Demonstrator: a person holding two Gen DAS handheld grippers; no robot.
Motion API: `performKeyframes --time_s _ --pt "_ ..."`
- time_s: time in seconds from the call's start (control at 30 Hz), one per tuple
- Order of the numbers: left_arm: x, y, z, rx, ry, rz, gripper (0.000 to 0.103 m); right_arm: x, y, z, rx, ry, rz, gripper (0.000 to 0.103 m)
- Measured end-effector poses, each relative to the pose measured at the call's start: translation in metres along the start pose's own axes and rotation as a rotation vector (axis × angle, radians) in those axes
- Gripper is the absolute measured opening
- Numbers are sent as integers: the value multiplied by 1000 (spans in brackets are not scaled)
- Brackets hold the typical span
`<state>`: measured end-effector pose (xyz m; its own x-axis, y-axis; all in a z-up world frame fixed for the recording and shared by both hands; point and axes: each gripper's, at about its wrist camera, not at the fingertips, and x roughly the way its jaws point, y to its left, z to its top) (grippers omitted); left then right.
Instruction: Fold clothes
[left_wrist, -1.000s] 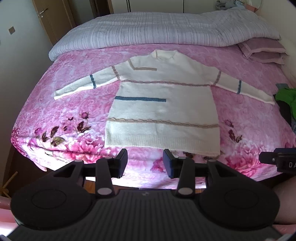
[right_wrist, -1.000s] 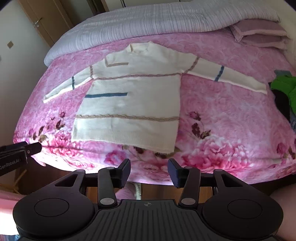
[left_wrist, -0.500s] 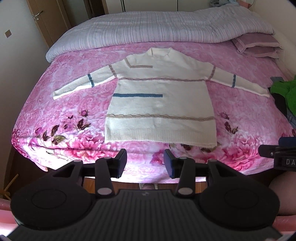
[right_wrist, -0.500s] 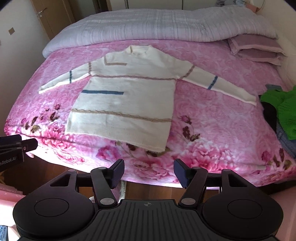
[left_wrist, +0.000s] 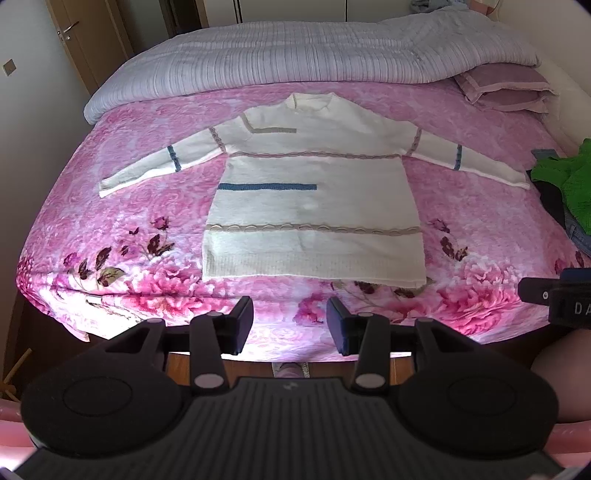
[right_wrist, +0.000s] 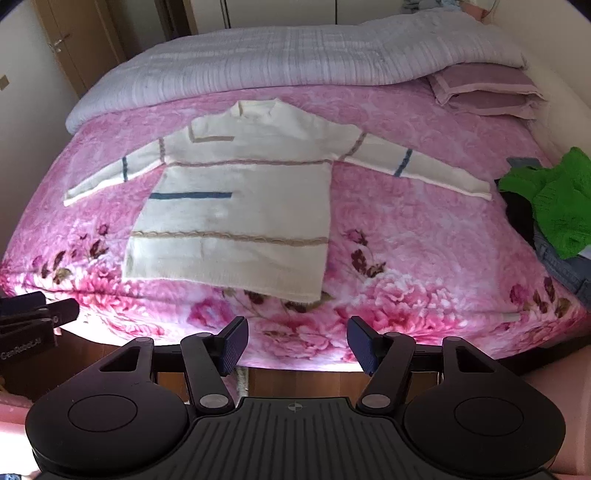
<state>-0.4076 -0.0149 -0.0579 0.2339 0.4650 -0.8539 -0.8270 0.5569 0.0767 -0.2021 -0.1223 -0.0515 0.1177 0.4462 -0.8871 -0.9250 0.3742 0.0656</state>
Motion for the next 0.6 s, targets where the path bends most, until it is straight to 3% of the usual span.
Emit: performKeyframes --time_s 0.33,0.6 --pt "-3 2 -4 -19 -4 16 42 -3 3 1 -21 5 -41 63" --pt "-1 1 -8 -21 14 29 42 2 -3 -3 6 36 -10 63"
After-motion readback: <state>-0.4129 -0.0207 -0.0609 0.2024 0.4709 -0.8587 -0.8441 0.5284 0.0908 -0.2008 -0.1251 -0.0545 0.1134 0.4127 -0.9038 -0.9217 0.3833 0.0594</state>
